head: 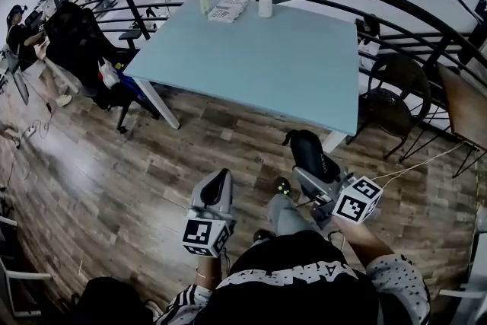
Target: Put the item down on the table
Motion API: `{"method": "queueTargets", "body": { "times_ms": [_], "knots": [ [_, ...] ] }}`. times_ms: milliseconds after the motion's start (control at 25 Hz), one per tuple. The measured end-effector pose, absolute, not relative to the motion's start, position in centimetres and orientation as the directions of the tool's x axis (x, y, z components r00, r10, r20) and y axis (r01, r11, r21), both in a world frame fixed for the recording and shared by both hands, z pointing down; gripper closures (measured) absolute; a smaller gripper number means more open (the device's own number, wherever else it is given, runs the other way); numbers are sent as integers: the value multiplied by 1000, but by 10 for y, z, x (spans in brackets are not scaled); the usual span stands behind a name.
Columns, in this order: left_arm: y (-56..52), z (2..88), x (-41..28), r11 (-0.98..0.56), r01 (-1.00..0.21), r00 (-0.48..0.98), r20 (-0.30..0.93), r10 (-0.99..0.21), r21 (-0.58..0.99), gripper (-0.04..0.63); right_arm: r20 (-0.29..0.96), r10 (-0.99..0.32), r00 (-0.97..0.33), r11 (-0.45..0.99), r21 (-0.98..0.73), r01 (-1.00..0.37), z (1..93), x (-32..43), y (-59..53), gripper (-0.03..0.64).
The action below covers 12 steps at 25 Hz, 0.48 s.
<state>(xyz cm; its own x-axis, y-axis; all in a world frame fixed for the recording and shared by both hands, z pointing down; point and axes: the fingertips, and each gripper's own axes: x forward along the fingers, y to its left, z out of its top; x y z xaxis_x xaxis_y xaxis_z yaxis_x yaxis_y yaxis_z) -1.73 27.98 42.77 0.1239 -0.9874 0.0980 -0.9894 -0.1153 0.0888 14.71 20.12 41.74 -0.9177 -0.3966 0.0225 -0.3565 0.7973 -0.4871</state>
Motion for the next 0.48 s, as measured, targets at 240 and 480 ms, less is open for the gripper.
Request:
{"method": "queueTargets", "body": {
  "times_ms": [240,480],
  "knots": [
    [264,424,-57,-43,-997,48,97,-994,61,595,-14,-380,-925,807,-493,-325,418,116,162,250],
    [214,414,-74,-29,-999,33,94,-995,40,595,-36,-348,-937,817,-502,-284,414,86,115,250]
  ]
}}
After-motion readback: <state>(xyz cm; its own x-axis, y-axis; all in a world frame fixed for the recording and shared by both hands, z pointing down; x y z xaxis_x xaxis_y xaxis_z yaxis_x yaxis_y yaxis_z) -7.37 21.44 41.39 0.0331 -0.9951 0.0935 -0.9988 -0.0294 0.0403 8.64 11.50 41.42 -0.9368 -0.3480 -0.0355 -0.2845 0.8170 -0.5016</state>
